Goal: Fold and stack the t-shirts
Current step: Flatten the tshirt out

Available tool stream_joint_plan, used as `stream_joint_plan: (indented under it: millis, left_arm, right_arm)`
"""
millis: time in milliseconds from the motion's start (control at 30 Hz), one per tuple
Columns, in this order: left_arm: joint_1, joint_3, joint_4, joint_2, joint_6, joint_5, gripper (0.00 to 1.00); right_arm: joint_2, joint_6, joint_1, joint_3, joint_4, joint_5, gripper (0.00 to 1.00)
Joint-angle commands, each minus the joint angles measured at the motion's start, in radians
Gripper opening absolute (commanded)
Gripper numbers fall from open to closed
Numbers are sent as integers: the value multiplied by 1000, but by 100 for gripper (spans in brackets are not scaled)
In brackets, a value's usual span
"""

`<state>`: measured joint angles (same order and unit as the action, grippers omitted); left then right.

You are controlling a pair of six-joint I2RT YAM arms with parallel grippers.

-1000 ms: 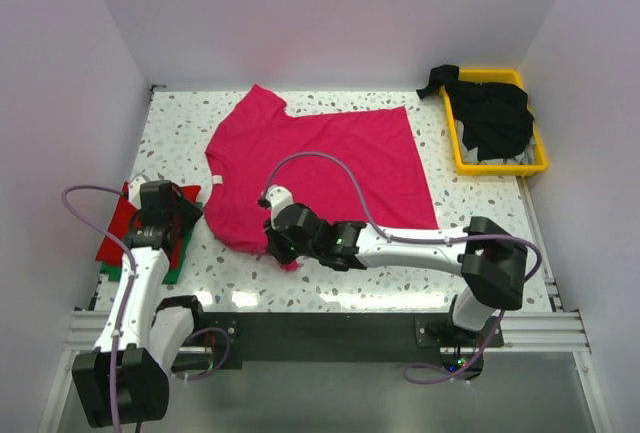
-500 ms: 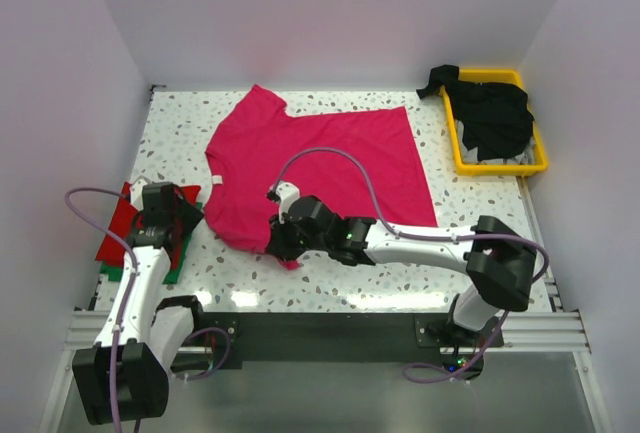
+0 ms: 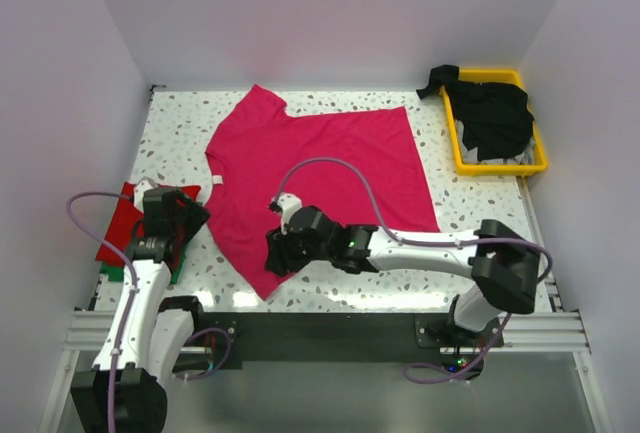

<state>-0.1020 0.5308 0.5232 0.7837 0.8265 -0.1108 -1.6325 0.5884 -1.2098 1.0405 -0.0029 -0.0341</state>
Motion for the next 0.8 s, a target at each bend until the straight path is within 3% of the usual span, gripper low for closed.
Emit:
stream_joint_plan:
  millis: [0,100,333,767]
  left_arm:
    - [80,-23,6,-61,46,-4,68]
    - [192,-40,34,-98,117,-45,68]
    - [360,-101,40,-117,250,-121,64]
    - [386,-121,-40,58,284,-191,52]
  right_arm:
    - [141,54,82,-66,-63,97,48]
    - [195,79,171,-158,-60,70,44]
    - [103,56,191,-211,-2,39,38]
    - [-56,79,173,-215,144,-36,38]
